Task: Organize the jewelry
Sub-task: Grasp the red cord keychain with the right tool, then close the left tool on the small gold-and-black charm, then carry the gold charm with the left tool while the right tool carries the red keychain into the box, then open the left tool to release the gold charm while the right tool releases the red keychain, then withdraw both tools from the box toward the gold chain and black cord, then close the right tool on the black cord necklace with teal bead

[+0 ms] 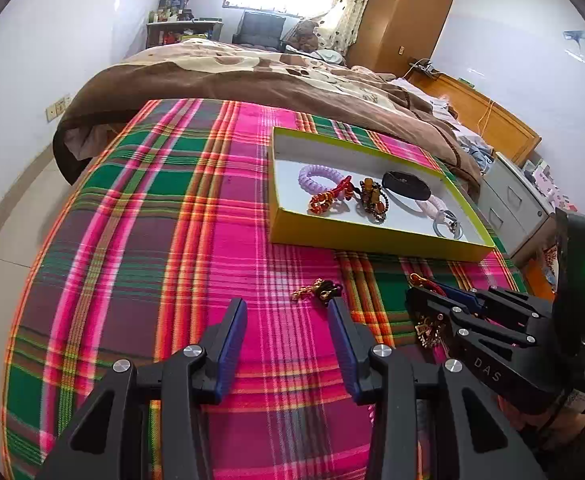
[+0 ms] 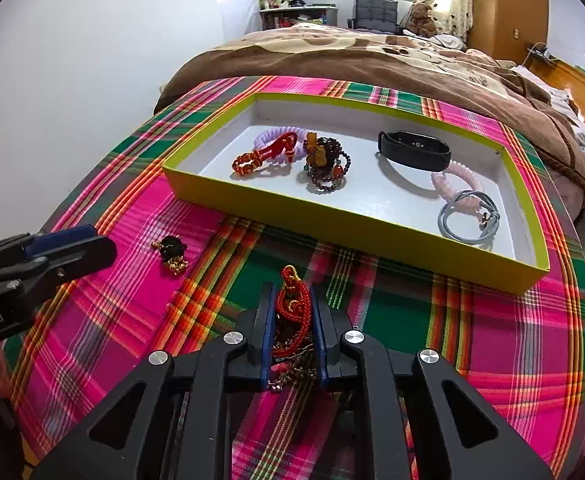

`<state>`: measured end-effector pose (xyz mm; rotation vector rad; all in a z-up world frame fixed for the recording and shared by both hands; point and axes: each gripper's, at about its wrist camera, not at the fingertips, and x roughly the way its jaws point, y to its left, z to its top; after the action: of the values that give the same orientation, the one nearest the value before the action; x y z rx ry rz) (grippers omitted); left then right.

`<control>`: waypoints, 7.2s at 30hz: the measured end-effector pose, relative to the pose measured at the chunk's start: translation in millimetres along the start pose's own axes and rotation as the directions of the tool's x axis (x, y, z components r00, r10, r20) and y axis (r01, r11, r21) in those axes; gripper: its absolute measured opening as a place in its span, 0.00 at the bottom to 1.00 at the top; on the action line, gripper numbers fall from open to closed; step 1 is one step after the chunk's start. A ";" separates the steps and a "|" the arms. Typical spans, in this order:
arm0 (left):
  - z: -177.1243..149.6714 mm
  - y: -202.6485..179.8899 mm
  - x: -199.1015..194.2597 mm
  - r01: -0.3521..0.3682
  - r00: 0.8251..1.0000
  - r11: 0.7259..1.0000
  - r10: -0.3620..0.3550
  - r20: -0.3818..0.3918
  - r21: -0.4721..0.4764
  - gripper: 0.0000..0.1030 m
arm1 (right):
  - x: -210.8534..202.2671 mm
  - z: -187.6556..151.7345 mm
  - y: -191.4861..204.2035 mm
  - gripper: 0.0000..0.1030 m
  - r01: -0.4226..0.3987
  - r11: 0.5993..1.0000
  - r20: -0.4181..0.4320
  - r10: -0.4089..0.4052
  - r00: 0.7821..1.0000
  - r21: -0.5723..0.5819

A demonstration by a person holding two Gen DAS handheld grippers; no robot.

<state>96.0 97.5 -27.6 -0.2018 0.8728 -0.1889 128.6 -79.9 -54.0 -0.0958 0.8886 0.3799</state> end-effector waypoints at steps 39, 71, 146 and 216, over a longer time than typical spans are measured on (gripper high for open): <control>6.8 -30.4 41.7 -0.078 0.996 0.988 0.084 -0.040 0.132 0.18 | -12.4 1.1 -17.2 0.14 -0.007 0.996 0.047 0.002 0.999 0.089; 57.7 -49.4 13.9 -0.046 0.998 0.988 0.039 0.052 0.146 0.14 | -35.7 28.4 -43.4 0.14 0.001 0.991 0.122 -0.017 0.992 0.130; 74.5 -65.6 78.4 0.003 0.998 0.990 0.005 -0.059 0.140 0.35 | 15.3 52.7 -86.3 0.36 0.046 0.985 0.048 -0.055 0.997 0.169; -20.4 -73.0 -0.4 0.026 0.999 0.992 -0.022 -0.031 0.121 0.36 | -43.7 -52.6 -57.5 0.14 0.016 0.993 0.012 -0.017 1.000 0.120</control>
<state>74.0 25.2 -21.7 -0.0965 0.8853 -0.2672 85.7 -158.1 -57.8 0.0102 0.8949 0.3108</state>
